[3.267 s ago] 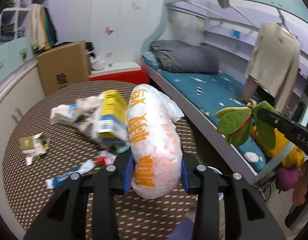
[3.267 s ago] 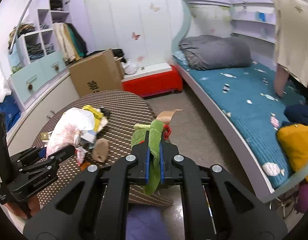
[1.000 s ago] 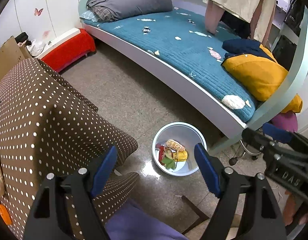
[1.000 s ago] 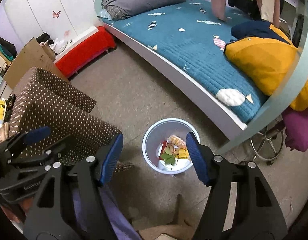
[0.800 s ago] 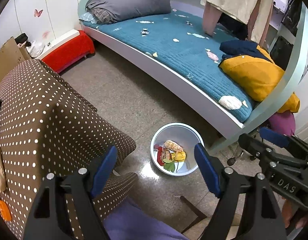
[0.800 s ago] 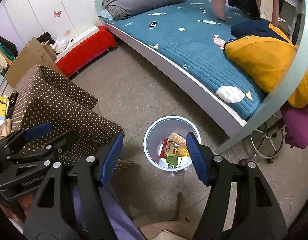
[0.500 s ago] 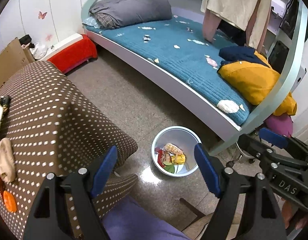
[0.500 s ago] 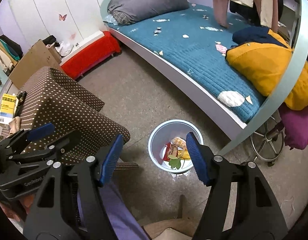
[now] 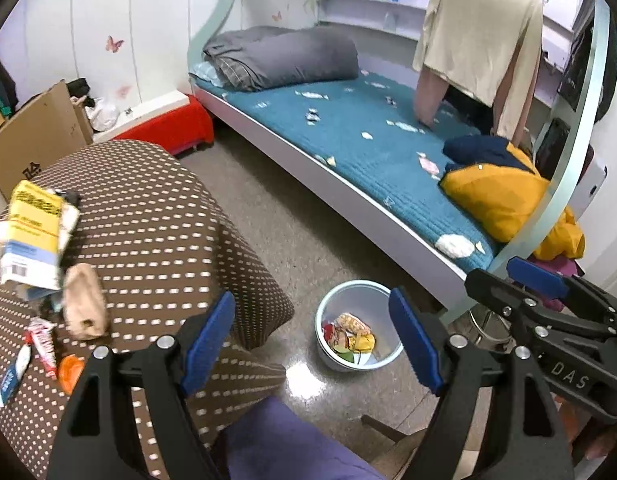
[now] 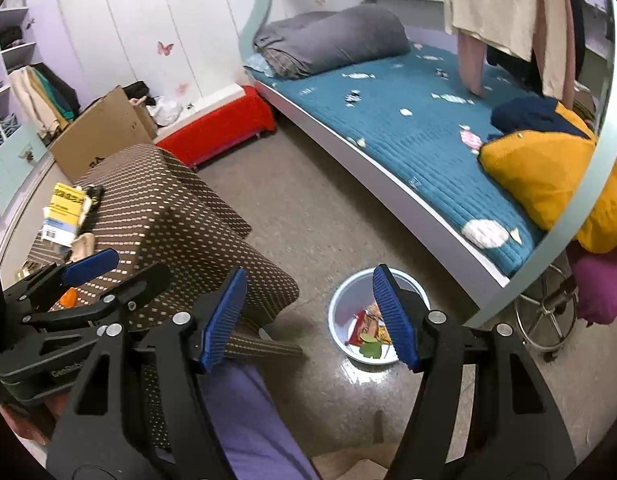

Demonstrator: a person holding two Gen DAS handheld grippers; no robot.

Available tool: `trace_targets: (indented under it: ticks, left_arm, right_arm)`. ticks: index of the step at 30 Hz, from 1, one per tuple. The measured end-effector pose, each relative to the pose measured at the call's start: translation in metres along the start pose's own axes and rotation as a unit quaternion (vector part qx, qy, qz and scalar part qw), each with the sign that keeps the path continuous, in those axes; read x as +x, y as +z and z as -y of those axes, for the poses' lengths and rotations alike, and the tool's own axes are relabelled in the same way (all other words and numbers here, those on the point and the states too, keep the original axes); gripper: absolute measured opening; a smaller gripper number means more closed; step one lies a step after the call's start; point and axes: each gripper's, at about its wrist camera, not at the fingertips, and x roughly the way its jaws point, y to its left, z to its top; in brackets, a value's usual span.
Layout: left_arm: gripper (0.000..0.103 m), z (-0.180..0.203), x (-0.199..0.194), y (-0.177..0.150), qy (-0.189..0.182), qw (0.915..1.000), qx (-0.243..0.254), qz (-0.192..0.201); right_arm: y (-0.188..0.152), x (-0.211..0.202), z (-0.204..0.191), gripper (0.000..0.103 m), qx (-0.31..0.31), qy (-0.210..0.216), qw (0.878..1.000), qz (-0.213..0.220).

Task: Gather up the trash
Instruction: 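Move both tools back toward the table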

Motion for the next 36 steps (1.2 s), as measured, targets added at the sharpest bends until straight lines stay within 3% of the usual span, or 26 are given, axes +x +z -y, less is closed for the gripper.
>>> trace_targets:
  ticks: [19,36]
  left_arm:
    - [0.078,-0.088,-0.061,-0.023,0.075,0.9933,-0.08,0.037]
    - [0.08,-0.206,-0.098,-0.079,0.151,0.9742,-0.166,0.024]
  right_arm:
    - [0.001,0.005,-0.097,0.065,-0.082,0.081,0.993,-0.009]
    - [-0.026,0.031,-0.206,0.065,-0.17,0.151,0.972,-0.058]
